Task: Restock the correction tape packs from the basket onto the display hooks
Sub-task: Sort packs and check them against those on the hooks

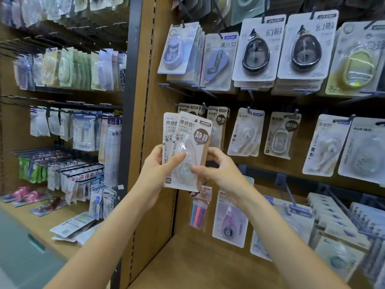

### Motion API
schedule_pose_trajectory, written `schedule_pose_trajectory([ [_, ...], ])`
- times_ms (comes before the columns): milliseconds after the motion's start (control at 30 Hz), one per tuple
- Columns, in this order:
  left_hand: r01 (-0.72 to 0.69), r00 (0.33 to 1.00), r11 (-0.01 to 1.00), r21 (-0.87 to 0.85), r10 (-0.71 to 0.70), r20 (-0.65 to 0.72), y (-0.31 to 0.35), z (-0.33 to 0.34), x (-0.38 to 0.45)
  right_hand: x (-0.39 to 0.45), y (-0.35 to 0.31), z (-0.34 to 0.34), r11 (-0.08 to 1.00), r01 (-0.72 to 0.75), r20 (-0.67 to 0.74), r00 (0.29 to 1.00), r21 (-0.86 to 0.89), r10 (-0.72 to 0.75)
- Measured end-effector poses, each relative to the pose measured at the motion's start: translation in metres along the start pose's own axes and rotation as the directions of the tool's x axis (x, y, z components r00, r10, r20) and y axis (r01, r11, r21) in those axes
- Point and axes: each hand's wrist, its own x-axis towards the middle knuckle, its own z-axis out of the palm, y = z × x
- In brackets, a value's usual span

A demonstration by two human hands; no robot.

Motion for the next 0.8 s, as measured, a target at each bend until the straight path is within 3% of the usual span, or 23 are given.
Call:
schedule_pose_trajectory([
  [200, 0.017, 0.999, 1.000, 0.007, -0.017, -0.041, -0.005, -0.020, 0.001, 0.010, 0.015, 0.004, 0.979, -0.065, -0.006, 0.998, 0.194, 0.068],
  [267, 0.024, 0.995, 1.000, 0.009, -0.023, -0.095, -0.009, -0.029, 0.002, 0.013, 0.014, -0.002, 0.963, -0.069, -0.090, 0.991, 0.261, 0.096],
  [400, 0.035, 0.988, 0.999, -0.022, -0.038, -0.147, -0.012, -0.046, 0.006, 0.023, 0.016, -0.027, 0.999, 0.033, -0.354, 0.935, 0.043, -0.015],
  [500, 0.004, 0.987, 1.000, -0.024, -0.007, -0.161, -0.010, -0.050, 0.011, 0.031, 0.020, -0.036, 0.996, 0.018, -0.303, 0.953, 0.083, 0.009],
  [600, -0.033, 0.971, 0.999, 0.034, 0.040, -0.234, -0.007, -0.051, 0.016, 0.037, 0.022, -0.037, 1.000, 0.009, -0.297, 0.955, -0.021, -0.015],
  [733, -0.075, 0.954, 0.991, 0.107, 0.103, -0.281, -0.003, -0.052, 0.019, 0.042, 0.021, -0.038, 0.954, 0.111, -0.342, 0.917, -0.279, -0.207],
  [800, -0.086, 0.950, 0.990, 0.114, 0.116, -0.289, -0.002, -0.053, 0.020, 0.046, 0.019, -0.040, 0.932, 0.175, -0.343, 0.895, -0.317, -0.285],
])
